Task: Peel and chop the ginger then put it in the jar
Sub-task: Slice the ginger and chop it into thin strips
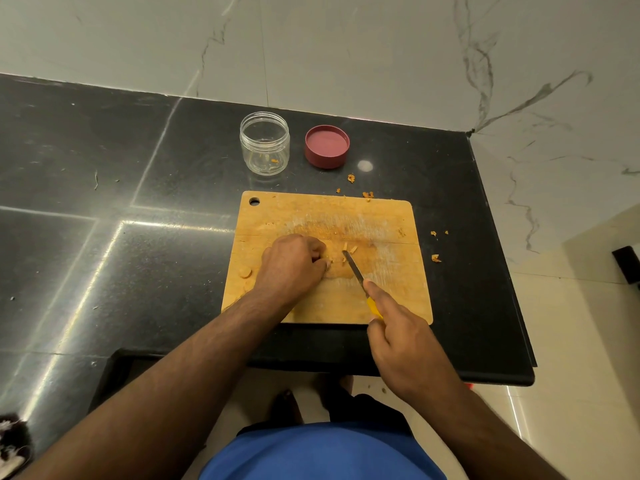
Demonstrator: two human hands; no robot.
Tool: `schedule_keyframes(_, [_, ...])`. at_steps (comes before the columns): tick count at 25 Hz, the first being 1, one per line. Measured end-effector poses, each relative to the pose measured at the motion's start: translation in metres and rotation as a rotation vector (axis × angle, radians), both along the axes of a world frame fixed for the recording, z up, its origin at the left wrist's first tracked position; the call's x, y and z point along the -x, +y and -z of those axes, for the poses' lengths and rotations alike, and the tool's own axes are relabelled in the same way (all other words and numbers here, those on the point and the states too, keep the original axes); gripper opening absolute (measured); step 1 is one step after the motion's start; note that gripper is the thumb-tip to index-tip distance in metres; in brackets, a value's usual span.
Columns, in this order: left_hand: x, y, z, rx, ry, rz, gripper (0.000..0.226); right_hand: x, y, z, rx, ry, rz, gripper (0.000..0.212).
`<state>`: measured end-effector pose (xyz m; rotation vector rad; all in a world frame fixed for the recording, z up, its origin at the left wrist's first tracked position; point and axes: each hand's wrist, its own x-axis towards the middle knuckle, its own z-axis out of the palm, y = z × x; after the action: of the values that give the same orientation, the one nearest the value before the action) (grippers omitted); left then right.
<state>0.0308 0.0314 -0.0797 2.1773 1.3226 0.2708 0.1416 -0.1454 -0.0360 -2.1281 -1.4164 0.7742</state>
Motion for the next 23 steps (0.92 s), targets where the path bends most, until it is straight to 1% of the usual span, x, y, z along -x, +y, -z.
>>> schedule_keyframes(3, [0.0, -0.001, 0.0, -0.001, -0.009, -0.022, 0.03, 0.003, 0.008, 0.002, 0.014, -0.015, -0.023, 0.054])
schedule_keyframes(7, [-0.001, -0.001, -0.002, -0.013, -0.006, -0.02, 0.024, 0.008, 0.019, 0.01, 0.022, -0.061, -0.086, 0.055])
schedule_keyframes(13, [-0.003, -0.001, -0.004, -0.016, 0.005, -0.026, 0.021, 0.01, 0.028, 0.015, 0.028, -0.126, -0.114, 0.056])
schedule_keyframes(20, [-0.003, 0.0, -0.005, -0.01, 0.008, -0.033, 0.018, 0.011, 0.04, 0.017, 0.1, -0.146, -0.148, 0.059])
schedule_keyframes(23, [-0.003, -0.001, -0.007, -0.011, 0.001, -0.04, 0.017, 0.012, 0.03, 0.016, 0.076, -0.13, -0.137, 0.059])
